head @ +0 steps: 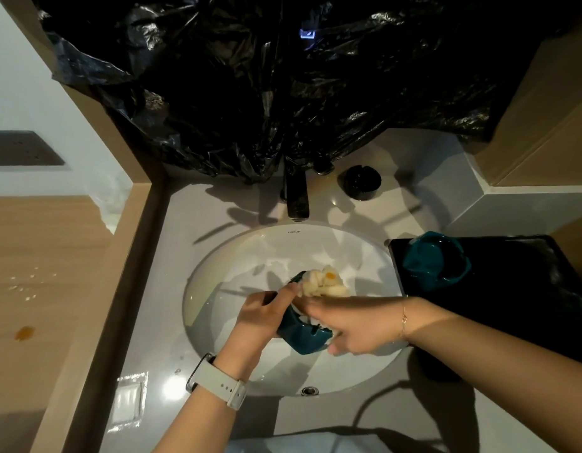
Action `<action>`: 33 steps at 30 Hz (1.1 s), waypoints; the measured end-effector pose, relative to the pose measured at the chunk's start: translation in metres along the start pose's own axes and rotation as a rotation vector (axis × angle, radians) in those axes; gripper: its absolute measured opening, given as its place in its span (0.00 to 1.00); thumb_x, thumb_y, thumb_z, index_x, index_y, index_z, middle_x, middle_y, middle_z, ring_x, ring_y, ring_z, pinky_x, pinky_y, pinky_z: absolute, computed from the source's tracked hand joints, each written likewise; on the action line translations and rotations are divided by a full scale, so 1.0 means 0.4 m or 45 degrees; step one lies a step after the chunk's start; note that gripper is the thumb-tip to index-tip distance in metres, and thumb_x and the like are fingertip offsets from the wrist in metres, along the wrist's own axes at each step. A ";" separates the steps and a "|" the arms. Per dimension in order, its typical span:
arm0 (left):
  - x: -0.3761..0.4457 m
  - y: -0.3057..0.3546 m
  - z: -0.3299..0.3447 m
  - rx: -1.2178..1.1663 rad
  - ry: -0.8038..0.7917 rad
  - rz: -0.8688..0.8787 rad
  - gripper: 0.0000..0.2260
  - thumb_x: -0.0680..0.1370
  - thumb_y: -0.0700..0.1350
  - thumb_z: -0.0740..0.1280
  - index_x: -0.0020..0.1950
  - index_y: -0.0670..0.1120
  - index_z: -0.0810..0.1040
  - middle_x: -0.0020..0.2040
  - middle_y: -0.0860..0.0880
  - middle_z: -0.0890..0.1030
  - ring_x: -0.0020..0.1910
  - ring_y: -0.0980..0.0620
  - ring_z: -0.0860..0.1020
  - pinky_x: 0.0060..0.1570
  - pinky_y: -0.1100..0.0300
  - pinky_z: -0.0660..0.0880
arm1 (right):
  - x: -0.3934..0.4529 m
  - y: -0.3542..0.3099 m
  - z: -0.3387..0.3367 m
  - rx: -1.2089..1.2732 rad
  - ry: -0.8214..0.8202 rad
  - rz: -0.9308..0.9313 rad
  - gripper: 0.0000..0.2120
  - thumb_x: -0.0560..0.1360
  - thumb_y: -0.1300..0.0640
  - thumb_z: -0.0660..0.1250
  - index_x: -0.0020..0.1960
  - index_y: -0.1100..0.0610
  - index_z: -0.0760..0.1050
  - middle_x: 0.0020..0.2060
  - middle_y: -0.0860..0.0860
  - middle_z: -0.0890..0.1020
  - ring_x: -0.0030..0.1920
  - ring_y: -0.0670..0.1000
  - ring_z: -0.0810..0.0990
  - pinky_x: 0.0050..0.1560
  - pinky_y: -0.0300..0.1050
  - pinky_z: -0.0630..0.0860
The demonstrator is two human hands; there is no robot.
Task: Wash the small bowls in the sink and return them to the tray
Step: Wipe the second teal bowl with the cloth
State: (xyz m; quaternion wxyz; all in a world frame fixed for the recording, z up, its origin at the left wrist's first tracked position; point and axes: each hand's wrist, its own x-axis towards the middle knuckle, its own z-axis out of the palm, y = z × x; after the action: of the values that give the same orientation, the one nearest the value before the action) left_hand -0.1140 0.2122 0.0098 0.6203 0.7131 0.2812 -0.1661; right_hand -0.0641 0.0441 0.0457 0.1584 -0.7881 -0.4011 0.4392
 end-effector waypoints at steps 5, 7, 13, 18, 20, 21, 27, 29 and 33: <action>0.025 0.009 -0.015 0.064 0.070 0.039 0.23 0.74 0.57 0.70 0.37 0.35 0.77 0.33 0.41 0.77 0.36 0.46 0.77 0.38 0.53 0.75 | -0.035 -0.004 -0.014 -0.010 0.054 -0.026 0.14 0.82 0.51 0.55 0.46 0.60 0.68 0.42 0.58 0.76 0.42 0.54 0.73 0.47 0.47 0.71; 0.028 0.015 -0.014 0.127 0.038 0.020 0.23 0.75 0.57 0.68 0.39 0.36 0.79 0.36 0.41 0.81 0.39 0.44 0.80 0.42 0.52 0.79 | -0.041 -0.023 -0.003 0.156 0.123 -0.068 0.17 0.83 0.50 0.53 0.42 0.59 0.68 0.38 0.54 0.72 0.38 0.52 0.69 0.43 0.44 0.68; 0.000 0.011 -0.004 0.223 -0.013 0.074 0.35 0.61 0.70 0.62 0.43 0.38 0.80 0.41 0.39 0.83 0.44 0.42 0.82 0.50 0.46 0.80 | -0.014 -0.022 0.039 0.527 0.201 0.030 0.23 0.79 0.36 0.48 0.57 0.50 0.72 0.54 0.47 0.77 0.55 0.46 0.74 0.65 0.51 0.70; 0.007 0.035 -0.008 0.229 0.035 0.169 0.34 0.59 0.70 0.61 0.39 0.39 0.80 0.40 0.38 0.83 0.44 0.40 0.81 0.50 0.42 0.79 | -0.017 -0.028 -0.010 -0.186 0.332 0.059 0.19 0.83 0.45 0.45 0.59 0.53 0.69 0.55 0.46 0.76 0.51 0.45 0.70 0.59 0.45 0.69; 0.015 0.044 -0.015 0.195 0.104 0.174 0.31 0.60 0.70 0.62 0.35 0.41 0.79 0.37 0.39 0.83 0.43 0.38 0.81 0.50 0.41 0.79 | -0.026 -0.034 -0.019 -0.253 0.397 0.052 0.14 0.83 0.46 0.46 0.47 0.49 0.67 0.48 0.44 0.74 0.48 0.43 0.65 0.52 0.39 0.63; 0.020 0.048 -0.020 0.171 0.134 0.167 0.30 0.60 0.70 0.62 0.34 0.42 0.80 0.37 0.40 0.83 0.43 0.38 0.81 0.49 0.41 0.79 | -0.031 -0.037 -0.020 -0.213 0.402 0.047 0.14 0.83 0.46 0.46 0.43 0.47 0.65 0.46 0.43 0.72 0.48 0.43 0.65 0.51 0.38 0.61; 0.013 0.059 -0.015 0.083 0.020 0.071 0.33 0.58 0.70 0.65 0.42 0.42 0.84 0.40 0.41 0.85 0.46 0.40 0.83 0.53 0.42 0.79 | -0.025 -0.061 0.018 0.818 0.461 0.222 0.16 0.80 0.40 0.50 0.50 0.41 0.76 0.50 0.38 0.78 0.55 0.41 0.75 0.58 0.37 0.68; 0.013 0.048 -0.012 0.124 0.000 0.086 0.32 0.59 0.71 0.64 0.41 0.43 0.84 0.39 0.42 0.85 0.46 0.40 0.83 0.53 0.42 0.79 | -0.008 -0.069 0.034 0.940 0.465 0.221 0.20 0.80 0.38 0.50 0.61 0.43 0.75 0.57 0.38 0.76 0.60 0.38 0.73 0.65 0.38 0.65; 0.015 0.050 -0.028 0.113 0.062 0.089 0.31 0.61 0.69 0.63 0.41 0.42 0.83 0.40 0.41 0.85 0.45 0.40 0.82 0.53 0.42 0.79 | 0.018 -0.092 0.028 1.077 0.465 0.188 0.22 0.80 0.38 0.49 0.70 0.43 0.67 0.64 0.40 0.75 0.63 0.38 0.71 0.63 0.33 0.64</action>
State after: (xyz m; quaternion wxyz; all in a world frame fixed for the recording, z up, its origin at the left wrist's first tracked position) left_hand -0.0984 0.2229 0.0241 0.5865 0.7531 0.2637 -0.1392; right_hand -0.0894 0.0715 0.0577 0.5022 -0.7453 -0.0952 0.4282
